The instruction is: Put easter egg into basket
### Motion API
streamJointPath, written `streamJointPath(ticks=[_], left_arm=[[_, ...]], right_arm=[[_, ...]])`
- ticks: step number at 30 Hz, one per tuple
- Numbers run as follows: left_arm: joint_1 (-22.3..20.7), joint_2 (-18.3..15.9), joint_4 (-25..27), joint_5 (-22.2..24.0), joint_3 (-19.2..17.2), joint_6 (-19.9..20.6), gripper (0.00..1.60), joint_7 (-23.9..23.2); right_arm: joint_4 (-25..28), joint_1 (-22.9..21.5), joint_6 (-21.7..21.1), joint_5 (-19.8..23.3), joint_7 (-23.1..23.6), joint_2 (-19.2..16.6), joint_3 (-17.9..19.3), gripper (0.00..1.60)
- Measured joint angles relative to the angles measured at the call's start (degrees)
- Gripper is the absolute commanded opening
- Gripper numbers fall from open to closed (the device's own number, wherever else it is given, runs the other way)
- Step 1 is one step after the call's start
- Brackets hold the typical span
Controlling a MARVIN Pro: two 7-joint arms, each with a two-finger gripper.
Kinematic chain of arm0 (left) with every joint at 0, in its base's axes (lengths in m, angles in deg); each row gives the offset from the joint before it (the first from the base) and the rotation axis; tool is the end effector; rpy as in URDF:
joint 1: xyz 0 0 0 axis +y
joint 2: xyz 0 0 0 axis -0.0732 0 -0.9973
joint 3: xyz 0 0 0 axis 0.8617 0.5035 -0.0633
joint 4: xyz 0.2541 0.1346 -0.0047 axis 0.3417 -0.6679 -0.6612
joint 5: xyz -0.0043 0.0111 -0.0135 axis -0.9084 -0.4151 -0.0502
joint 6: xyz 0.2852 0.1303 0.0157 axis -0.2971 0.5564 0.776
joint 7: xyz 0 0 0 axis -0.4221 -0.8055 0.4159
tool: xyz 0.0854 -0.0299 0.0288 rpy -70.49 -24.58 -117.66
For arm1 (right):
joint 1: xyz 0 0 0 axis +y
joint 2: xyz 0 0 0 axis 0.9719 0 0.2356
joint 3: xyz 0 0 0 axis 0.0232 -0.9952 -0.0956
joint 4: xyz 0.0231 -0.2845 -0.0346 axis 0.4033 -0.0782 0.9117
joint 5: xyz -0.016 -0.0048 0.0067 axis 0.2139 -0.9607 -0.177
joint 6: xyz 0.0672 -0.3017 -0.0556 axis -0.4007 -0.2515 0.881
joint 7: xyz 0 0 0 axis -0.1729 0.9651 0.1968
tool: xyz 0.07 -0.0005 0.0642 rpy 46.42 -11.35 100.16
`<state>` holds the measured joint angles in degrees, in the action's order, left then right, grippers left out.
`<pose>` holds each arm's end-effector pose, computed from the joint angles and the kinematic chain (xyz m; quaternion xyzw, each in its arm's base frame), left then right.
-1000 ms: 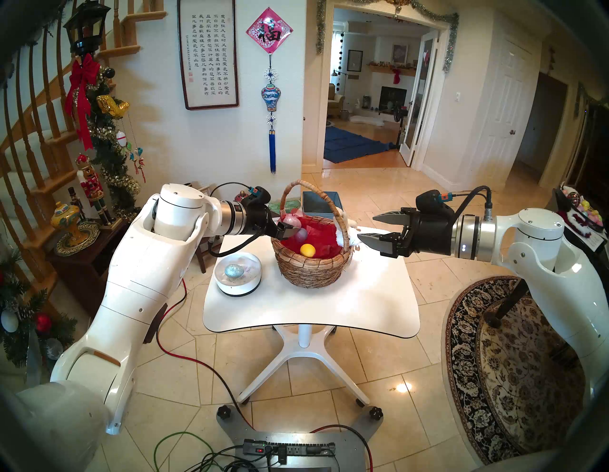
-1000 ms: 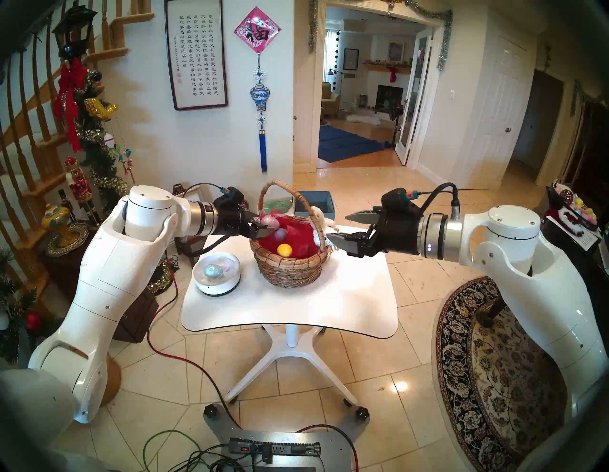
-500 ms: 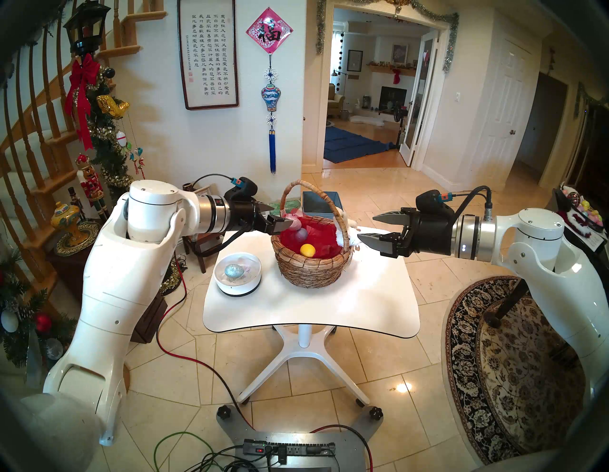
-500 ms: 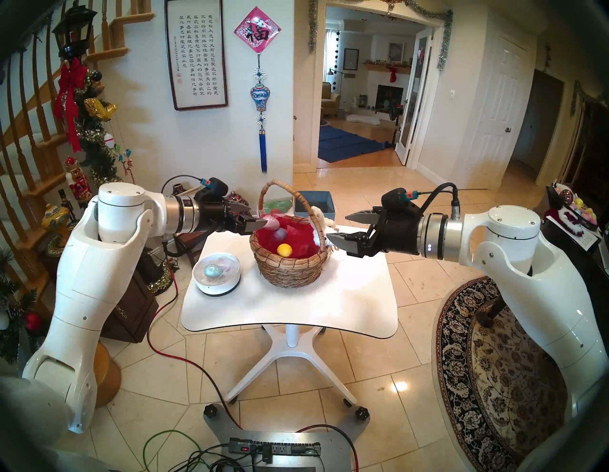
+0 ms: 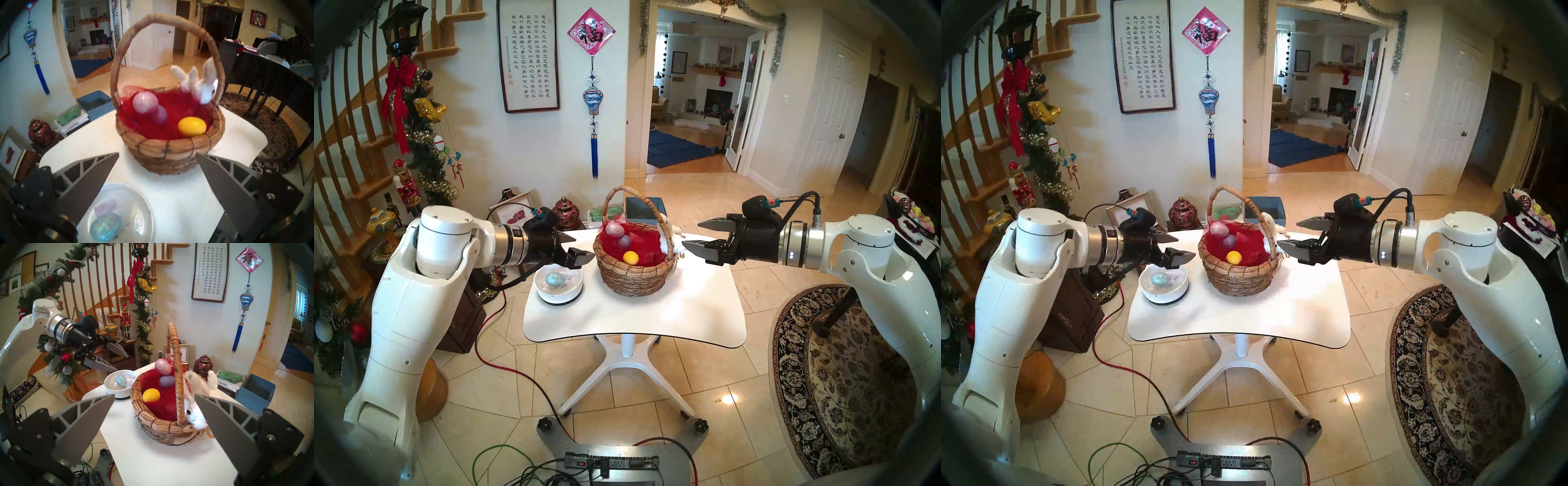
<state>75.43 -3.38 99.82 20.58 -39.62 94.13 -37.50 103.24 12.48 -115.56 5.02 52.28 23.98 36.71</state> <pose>0.4050 0.0580 -0.1586 0.8095 -0.3257 0.4528 0.1834 0.3641 -0.0717 -0.1092 -0.7220 -0.3619 -0.5223 0.2737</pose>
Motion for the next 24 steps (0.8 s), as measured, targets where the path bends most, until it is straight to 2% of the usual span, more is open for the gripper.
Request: streamJointPath(ticks=[13,18,24], left_arm=[[8.13,-2.53,4.65,-2.14,-4.79,1.07,1.6,1.83],[10.09,-3.04,4.97,-3.22,-4.51,0.72,1.6,2.46],[10.55,-2.89,2.88,-4.41,-2.68,0.08,1.6,3.62]], right_arm=[[0.0,0.0,0.04,0.04,-0.03,-0.06,-0.02,1.6],[0.0,0.0,0.05,0.06,-0.04,-0.08,-0.03,1.6],[0.0,0.0,0.06,0.07,-0.05,-0.1,-0.04,1.6]])
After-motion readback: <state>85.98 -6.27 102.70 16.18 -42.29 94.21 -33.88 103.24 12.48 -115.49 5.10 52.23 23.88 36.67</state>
